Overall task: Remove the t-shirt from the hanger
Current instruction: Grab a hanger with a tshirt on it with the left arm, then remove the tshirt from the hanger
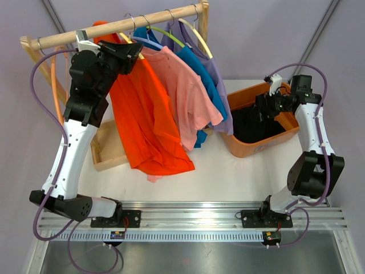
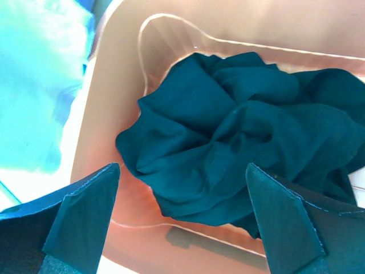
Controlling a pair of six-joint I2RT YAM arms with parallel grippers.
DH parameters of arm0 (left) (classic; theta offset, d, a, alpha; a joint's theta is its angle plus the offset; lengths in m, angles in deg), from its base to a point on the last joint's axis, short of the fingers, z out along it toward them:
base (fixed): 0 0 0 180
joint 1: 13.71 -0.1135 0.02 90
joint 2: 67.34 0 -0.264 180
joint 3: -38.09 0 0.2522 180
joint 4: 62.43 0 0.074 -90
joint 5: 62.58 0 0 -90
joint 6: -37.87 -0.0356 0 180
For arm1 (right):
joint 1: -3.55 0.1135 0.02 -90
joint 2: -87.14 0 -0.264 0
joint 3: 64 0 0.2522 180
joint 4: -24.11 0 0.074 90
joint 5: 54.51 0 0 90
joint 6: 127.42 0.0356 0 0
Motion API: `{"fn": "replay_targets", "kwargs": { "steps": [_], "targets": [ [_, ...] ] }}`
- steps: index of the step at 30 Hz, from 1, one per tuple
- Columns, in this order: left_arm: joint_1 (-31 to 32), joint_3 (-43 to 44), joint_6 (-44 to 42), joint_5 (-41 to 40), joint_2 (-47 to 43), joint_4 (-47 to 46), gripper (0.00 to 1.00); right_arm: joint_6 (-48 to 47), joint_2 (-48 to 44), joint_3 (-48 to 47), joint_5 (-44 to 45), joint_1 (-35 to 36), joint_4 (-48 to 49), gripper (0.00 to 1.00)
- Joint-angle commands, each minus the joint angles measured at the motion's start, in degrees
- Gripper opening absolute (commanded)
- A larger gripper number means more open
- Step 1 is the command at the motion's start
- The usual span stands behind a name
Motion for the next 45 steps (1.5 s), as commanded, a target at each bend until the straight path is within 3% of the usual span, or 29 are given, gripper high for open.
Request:
{"fn": "replay_targets", "kwargs": {
  "steps": [1, 8, 19, 24, 29, 35, 40, 41, 42, 43, 45],
  "targets": [
    [-0.3, -1.0, -3.1, 4.5, -4.2, -8.3, 0.00, -2.6, -2.5, -1.8, -3.6, 0.3, -2.5, 0.99],
    [-0.3, -8.2, -8.3, 10.5, -11.6, -6.0, 0.00, -17.2, -3.6, -4.9, -12.2, 0.3, -13.4, 0.99],
    [-0.4, -22.1, -21.0, 28.2, -24.1, -0.8, 0.00, -46.1, -4.0, -18.6, -23.1, 2.8, -44.8, 0.99],
    [-0.4, -28.0, -24.1, 38.2, -27.0, 2.8, 0.00, -48.1, -7.7, -18.3, -22.3, 9.0, -45.9, 0.99],
    [-0.4, -33.9, -23.9, 48.6, -30.6, 0.5, 0.00, -44.6, -10.1, -18.5, -21.3, 18.8, -45.3, 0.99],
    [-0.4, -41.0, -19.1, 58.3, -32.8, -4.6, 0.00, -37.0, -10.4, -19.9, -23.5, 25.3, -40.5, 0.99],
    [-0.3, -44.7, -16.2, 63.9, -35.3, -6.5, 0.00, -36.3, -9.9, -21.6, -27.5, 31.3, -36.9, 0.99],
    [-0.3, -45.5, -16.0, 64.7, -35.8, -6.6, 0.00, -30.2, -10.3, -21.3, -27.3, 32.7, -34.7, 0.99],
    [-0.3, -46.1, -15.8, 64.8, -36.3, -6.6, 0.00, -24.8, -10.8, -19.8, -26.8, 34.0, -26.5, 0.99],
    [-0.3, -46.5, -15.3, 65.1, -37.3, -6.7, 0.00, -14.8, -11.3, -18.5, -25.0, 36.5, -21.9, 0.99],
    [-0.3, -48.2, -14.2, 65.7, -38.4, -7.3, 0.00, -8.1, -12.5, -15.3, -22.5, 38.8, -12.2, 0.99]
  ]
}}
